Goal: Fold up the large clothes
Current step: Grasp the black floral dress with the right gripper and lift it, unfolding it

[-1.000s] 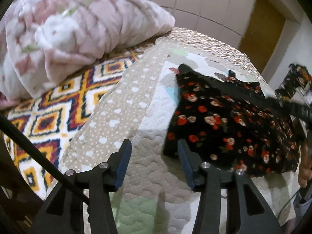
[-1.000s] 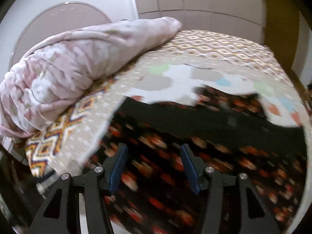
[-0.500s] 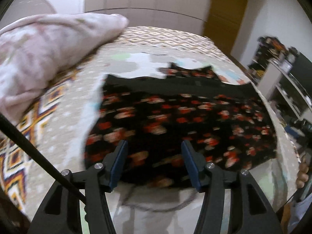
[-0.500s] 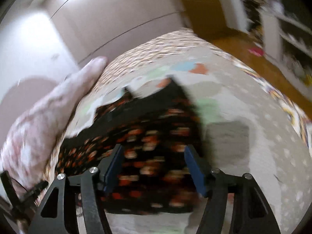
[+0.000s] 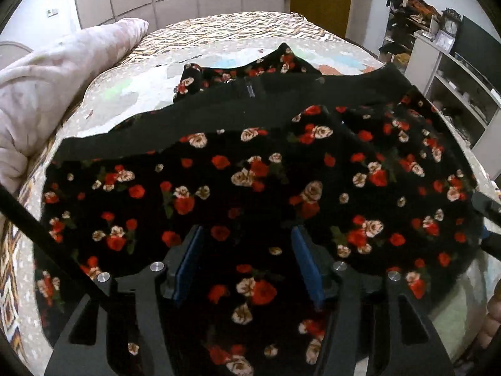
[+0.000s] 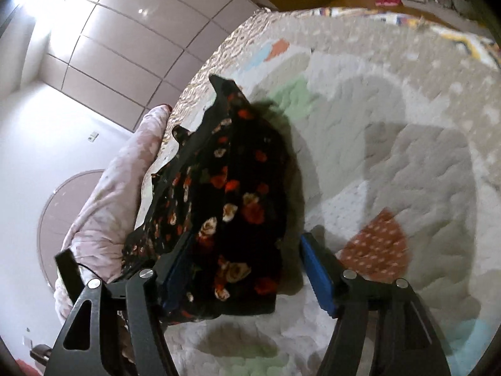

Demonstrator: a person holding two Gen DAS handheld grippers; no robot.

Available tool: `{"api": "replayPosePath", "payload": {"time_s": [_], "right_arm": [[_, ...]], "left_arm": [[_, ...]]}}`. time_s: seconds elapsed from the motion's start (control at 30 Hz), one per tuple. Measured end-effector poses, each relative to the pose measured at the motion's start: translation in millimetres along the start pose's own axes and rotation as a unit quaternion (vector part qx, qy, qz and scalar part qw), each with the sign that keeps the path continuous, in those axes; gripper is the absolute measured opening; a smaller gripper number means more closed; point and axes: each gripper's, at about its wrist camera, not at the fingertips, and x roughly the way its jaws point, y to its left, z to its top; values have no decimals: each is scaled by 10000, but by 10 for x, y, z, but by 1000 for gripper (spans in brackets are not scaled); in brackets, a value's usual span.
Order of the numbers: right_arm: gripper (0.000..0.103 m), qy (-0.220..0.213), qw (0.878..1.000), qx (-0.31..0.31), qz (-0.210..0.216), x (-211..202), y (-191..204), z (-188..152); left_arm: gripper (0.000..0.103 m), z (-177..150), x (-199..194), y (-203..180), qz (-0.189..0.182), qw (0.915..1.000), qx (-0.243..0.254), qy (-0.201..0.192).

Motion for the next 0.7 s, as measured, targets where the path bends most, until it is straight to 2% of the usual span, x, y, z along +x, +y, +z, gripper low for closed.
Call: {"api": "replayPosePath", "payload": {"time_s": [0.13, 0.27, 0.5, 0.7], "right_arm": [[77, 60, 9999, -118, 46, 184, 100, 30], [78, 116, 9997, -218, 31, 370, 206, 51], [81, 82, 9984, -496, -270, 590, 374, 64], [81, -77, 9997, -218, -108, 593, 260, 96]], "left_arm": [[59, -46, 14, -57, 133, 9997, 166, -122], [59, -49, 15, -49, 151, 9997, 123, -129], [60, -59, 15, -51, 163, 9997, 114, -148], [60, -74, 11, -53, 177, 9996, 87, -198]]}}
